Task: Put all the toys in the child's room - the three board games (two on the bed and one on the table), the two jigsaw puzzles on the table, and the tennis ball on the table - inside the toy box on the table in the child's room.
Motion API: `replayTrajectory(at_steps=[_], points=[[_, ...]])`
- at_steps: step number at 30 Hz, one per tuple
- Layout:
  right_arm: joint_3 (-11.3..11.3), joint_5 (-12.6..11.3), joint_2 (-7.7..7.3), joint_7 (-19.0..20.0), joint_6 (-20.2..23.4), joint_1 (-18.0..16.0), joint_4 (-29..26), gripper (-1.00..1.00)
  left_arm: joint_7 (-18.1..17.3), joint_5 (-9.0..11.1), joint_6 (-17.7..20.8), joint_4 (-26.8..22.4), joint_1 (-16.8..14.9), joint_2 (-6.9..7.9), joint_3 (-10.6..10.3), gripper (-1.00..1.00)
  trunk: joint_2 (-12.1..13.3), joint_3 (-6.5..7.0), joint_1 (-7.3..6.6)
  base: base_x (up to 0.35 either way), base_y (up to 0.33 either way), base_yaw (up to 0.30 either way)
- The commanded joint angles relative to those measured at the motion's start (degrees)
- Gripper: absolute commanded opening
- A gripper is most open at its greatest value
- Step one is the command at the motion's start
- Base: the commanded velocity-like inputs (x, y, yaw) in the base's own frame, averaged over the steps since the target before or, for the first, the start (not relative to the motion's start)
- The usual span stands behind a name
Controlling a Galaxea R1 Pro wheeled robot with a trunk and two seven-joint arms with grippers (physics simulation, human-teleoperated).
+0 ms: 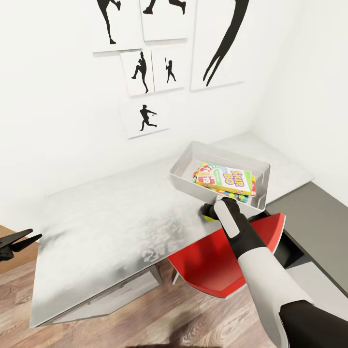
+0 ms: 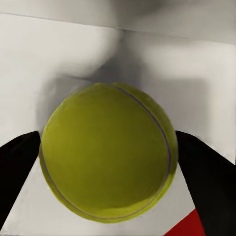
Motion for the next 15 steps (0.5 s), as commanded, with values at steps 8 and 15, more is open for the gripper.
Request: replayTrajectory(at_steps=[8, 15], points=[[0.03, -0.75, -0.04, -0.63, 0.08, -0.05, -0.03, -1.00, -0.25, -0.06, 0.61, 0.00, -0.03, 0.01, 0.00, 1.00, -0.10, -0.09, 0.03, 0.000, 0.000, 0.000], [0.02, -0.91, -0.09, -0.58, 0.08, -0.05, -0.03, -1.00, -0.25, -0.06, 0.61, 0.00, -0.03, 0.01, 0.00, 1.00, -0.10, -0.09, 0.03, 0.000, 0.000, 0.000]])
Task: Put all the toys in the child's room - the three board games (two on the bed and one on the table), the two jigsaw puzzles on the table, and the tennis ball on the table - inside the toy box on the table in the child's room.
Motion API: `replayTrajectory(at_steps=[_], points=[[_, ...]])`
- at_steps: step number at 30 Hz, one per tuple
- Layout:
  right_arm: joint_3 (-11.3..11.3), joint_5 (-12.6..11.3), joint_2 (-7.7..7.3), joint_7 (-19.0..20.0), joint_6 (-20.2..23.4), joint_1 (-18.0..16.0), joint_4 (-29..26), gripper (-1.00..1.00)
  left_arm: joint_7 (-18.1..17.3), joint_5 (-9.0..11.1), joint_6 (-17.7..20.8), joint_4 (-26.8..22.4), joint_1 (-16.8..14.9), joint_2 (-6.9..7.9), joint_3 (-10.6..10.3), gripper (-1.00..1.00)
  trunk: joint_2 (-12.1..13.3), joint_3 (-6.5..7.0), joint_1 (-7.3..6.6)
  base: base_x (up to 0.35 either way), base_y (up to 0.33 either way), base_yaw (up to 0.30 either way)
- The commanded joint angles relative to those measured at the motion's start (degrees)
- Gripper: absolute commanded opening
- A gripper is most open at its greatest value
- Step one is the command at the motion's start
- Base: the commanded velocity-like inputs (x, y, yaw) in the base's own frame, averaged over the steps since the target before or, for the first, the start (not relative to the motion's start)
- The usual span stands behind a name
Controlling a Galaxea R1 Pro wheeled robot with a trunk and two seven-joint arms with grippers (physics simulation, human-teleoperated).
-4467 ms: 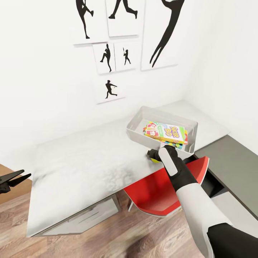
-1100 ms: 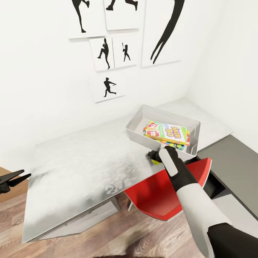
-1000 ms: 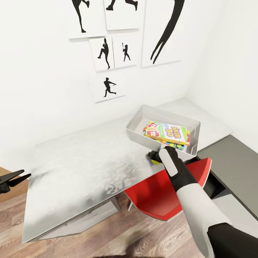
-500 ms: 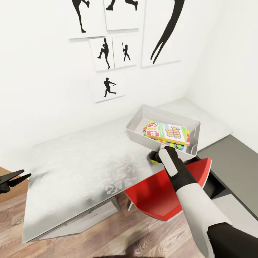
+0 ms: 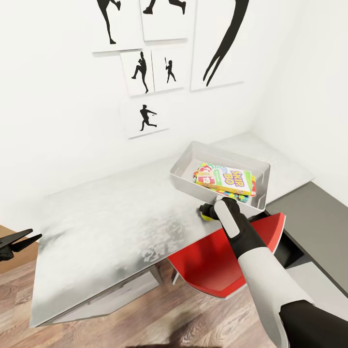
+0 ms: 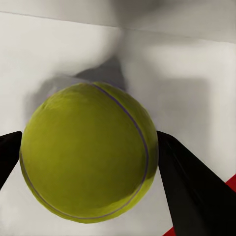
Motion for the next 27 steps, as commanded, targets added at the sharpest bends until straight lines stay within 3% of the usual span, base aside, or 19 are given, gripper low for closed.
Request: replayTrajectory(at_steps=[1, 11, 27], points=[[0.11, -0.78, -0.02, -0.70, -0.07, -0.05, -0.06, -1.00, -0.25, -0.06, 0.61, 0.00, -0.03, 0.01, 0.01, 1.00, -0.10, -0.09, 0.03, 0.000, 0.000, 0.000], [0.11, -0.54, -0.04, 2.59, -0.29, 0.20, -0.13, -1.00, -0.25, -0.06, 0.61, 0.00, -0.03, 0.08, 0.01, 1.00, -0.10, -0.09, 0.03, -0.060, 0.020, 0.000], [0.11, -0.57, -0.03, 3.38, -0.25, 0.22, -0.32, -1.00, -0.25, -0.06, 0.61, 0.00, -0.03, 0.18, 0.01, 1.00, -0.10, 0.94, 0.03, -0.044, 0.026, 0.000]])
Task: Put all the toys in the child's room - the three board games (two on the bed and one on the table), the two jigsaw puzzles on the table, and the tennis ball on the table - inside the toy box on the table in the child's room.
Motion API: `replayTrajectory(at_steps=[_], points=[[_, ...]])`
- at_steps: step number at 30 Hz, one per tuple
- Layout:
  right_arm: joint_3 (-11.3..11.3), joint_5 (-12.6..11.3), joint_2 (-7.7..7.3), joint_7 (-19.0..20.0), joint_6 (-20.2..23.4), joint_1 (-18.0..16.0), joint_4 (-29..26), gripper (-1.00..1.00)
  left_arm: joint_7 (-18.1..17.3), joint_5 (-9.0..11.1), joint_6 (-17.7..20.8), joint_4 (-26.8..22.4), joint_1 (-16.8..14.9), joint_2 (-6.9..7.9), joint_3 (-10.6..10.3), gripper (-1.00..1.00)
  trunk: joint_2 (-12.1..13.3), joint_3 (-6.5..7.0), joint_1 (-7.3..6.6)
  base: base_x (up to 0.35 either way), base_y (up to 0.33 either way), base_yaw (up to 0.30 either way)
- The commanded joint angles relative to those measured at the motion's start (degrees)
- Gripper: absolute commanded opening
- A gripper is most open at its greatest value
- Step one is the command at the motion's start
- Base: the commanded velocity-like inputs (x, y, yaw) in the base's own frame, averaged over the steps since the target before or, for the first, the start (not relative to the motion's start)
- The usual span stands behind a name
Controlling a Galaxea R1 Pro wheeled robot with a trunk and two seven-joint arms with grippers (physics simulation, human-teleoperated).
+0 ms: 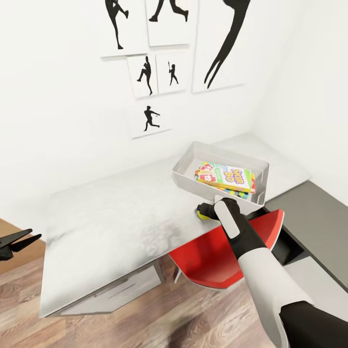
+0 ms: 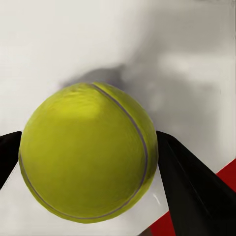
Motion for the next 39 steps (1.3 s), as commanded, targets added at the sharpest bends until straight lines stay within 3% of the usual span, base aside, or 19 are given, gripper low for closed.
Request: replayTrajectory(at_steps=[1, 11, 22, 33, 36, 39], points=[[0.09, -0.76, -0.02, -0.60, -0.05, -0.05, -0.09, -1.00, -0.25, -0.07, 0.61, 0.00, -0.03, 0.02, 0.00, 1.00, -0.10, 0.00, 0.04, 0.000, 0.000, 0.000], [0.44, -1.09, 0.00, -0.55, 0.37, 0.40, -1.70, -1.00, -0.25, -0.07, 0.59, 0.00, -0.03, 0.13, 0.06, 1.00, -0.10, 0.94, 0.04, 0.000, 0.000, 0.000], [0.67, -1.56, 0.28, -0.55, 2.31, 0.87, -7.40, -1.00, -0.25, -0.07, 0.60, 0.00, -0.03, 0.20, 0.08, 1.00, -0.10, 1.98, 0.04, -0.031, 0.000, 0.000], [0.22, -2.16, 0.25, 6.60, 6.72, 4.57, -15.97, -1.00, -0.25, -0.07, 0.52, 0.00, -0.03, 0.20, 0.09, 1.00, -0.10, 3.03, 0.04, -0.051, 0.000, 0.000], [0.08, -4.96, 0.11, 8.14, 8.85, 7.17, -21.41, -1.00, -0.25, -0.07, 0.51, 0.00, -0.03, 0.20, 0.09, 1.00, -0.10, 3.31, 0.04, -0.003, 0.000, 0.000], [-0.28, -9.63, -0.03, 8.63, 11.35, 10.42, -28.33, -1.00, -0.25, -0.07, 0.50, 0.00, -0.03, 0.20, 0.04, 1.00, -0.10, 3.59, 0.04, 0.000, 0.000, 0.000]])
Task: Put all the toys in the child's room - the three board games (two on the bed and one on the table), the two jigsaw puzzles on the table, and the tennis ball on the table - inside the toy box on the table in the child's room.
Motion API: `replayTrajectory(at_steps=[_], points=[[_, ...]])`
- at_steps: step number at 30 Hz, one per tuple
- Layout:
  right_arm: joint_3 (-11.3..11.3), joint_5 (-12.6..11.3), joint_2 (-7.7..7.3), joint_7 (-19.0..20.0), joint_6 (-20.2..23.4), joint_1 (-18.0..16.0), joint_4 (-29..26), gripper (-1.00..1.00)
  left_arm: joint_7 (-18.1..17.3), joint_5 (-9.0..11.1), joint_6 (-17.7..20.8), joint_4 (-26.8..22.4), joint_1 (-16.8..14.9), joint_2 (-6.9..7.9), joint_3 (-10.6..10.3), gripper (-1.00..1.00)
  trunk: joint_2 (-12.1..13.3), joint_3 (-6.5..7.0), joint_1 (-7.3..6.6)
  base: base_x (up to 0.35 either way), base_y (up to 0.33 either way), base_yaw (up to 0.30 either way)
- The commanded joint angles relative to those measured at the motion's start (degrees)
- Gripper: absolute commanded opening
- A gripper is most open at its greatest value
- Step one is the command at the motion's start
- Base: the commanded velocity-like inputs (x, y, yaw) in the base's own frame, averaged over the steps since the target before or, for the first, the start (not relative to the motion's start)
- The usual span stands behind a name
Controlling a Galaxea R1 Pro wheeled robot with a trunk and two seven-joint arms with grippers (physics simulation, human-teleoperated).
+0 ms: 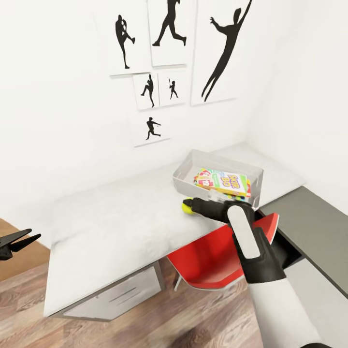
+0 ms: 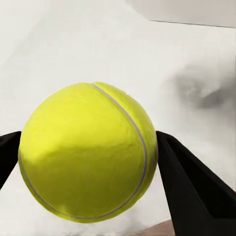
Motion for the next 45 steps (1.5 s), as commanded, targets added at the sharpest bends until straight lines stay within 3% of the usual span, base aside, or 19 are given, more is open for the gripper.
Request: replayTrajectory(at_steps=[1, 5, 7, 9, 11, 15, 17, 19, 22, 25, 30, 33, 37, 45], points=[[-0.53, -2.58, -0.02, -0.54, 1.16, 1.41, -2.47, -1.00, -0.25, -0.07, 0.60, 0.00, -0.04, 0.01, 0.02, 1.00, -0.10, 0.00, 0.04, 0.000, 0.000, 0.000], [-3.01, -6.19, -0.05, -0.38, 3.57, 4.96, -5.93, -1.00, -0.25, -0.07, 0.60, 0.00, -0.04, 0.01, 0.03, 1.00, -0.10, 0.38, 0.04, 0.000, 0.000, 0.000], [-5.65, -7.95, -0.10, 0.35, 4.58, 7.74, -7.10, -1.00, -0.25, -0.07, 0.60, 0.00, -0.04, 0.01, -0.01, 1.00, -0.10, 0.57, 0.04, 0.000, 0.000, 0.000], [-8.12, -9.16, -0.15, 3.29, 4.75, 10.47, -7.61, -1.00, -0.25, -0.07, 0.59, 0.00, -0.04, 0.01, -0.02, 1.00, -0.10, 0.76, 0.04, 0.000, 0.000, 0.000], [-9.18, -9.53, -0.35, 5.96, 4.75, 11.73, -7.80, -1.00, -0.25, -0.07, 0.60, 0.00, -0.04, 0.01, -0.03, 1.00, -0.10, 0.95, 0.04, 0.000, 0.000, 0.000], [-11.81, -9.96, -2.84, 17.11, 4.75, 14.81, -8.11, -1.00, -0.25, -0.07, 0.58, 0.00, -0.04, 0.01, -0.02, 1.00, -0.10, 1.33, 0.04, 0.000, 0.000, 0.000], [-14.69, -10.04, -5.50, 27.89, 4.75, 17.32, -8.19, -1.00, -0.25, -0.07, 0.59, 0.00, -0.04, -0.06, -0.03, 1.00, -0.10, 1.52, 0.04, 0.000, 0.000, 0.000], [-16.71, -10.03, -6.41, 33.95, 4.65, 19.44, -8.20, -1.00, -0.25, -0.07, 0.56, 0.00, -0.04, -0.11, -0.03, 1.00, -0.10, 1.71, 0.04, 0.000, 0.000, 0.000], [-22.70, -10.02, -7.21, 45.22, 4.46, 24.48, -8.22, -1.00, -0.25, -0.02, 0.54, 0.00, -0.04, -0.27, -0.09, 1.00, -0.10, 1.99, 0.04, 0.000, 0.000, 0.000], [-25.88, -10.02, -7.37, 50.28, 4.44, 27.39, -8.22, -1.00, -0.25, 0.00, 0.54, 0.00, -0.04, -0.36, -0.16, 1.00, -0.10, 2.28, 0.04, 0.000, 0.000, 0.000], [-32.57, -9.82, -7.45, 64.31, 3.74, 34.75, -8.22, -1.00, -0.25, 0.02, 0.54, 0.00, -0.04, -0.48, -0.22, 1.00, -0.10, 2.75, 0.04, 0.000, 0.000, 0.000], [-33.96, -9.56, -7.50, 70.73, 0.75, 38.53, -8.22, -1.00, -0.25, -0.01, 0.54, 0.00, -0.04, -0.50, -0.27, 1.00, -0.10, 3.03, 0.04, 0.000, 0.000, 0.000], [-34.53, -9.33, -7.75, 76.39, -3.34, 42.84, -8.27, -1.00, -0.25, 0.01, 0.49, 0.00, -0.01, -0.51, -0.29, 1.00, -0.10, 3.41, 0.04, 0.000, 0.000, 0.000], [-34.76, -9.20, -10.28, 81.23, -5.24, 45.22, -8.84, -1.00, -0.25, 0.02, 0.21, 0.00, 0.72, -0.51, -0.23, 1.00, -0.10, 4.17, 0.04, 0.000, 0.000, 0.000]])
